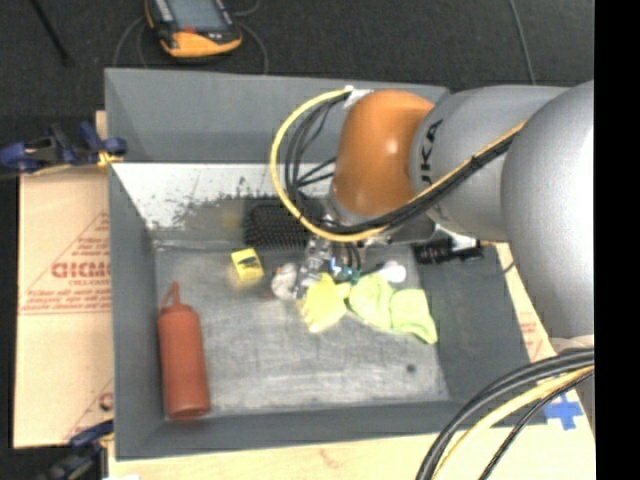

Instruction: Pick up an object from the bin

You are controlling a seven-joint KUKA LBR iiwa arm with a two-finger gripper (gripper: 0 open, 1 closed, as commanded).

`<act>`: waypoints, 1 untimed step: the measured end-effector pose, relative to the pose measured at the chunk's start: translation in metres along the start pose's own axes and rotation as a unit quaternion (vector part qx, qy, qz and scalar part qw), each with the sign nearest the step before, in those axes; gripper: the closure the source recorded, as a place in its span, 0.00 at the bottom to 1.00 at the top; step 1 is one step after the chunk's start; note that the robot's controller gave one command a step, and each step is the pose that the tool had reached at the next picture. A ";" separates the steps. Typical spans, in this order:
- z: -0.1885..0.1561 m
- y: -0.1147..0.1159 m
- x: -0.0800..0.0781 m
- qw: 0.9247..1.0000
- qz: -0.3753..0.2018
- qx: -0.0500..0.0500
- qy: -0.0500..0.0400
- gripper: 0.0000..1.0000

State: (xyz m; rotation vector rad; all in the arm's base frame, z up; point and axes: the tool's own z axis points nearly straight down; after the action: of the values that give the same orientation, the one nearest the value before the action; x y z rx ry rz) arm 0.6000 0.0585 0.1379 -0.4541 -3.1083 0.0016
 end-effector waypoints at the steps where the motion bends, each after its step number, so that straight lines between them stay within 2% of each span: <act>1: 0.003 -0.032 0.005 1.000 0.001 -0.002 -0.008 1.00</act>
Offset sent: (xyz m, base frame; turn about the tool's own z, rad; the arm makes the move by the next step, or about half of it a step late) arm -0.0655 -0.0416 0.0539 0.0571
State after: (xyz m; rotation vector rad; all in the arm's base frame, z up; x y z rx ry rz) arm 0.5857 0.0293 0.1351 -0.4601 -3.1237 -0.0019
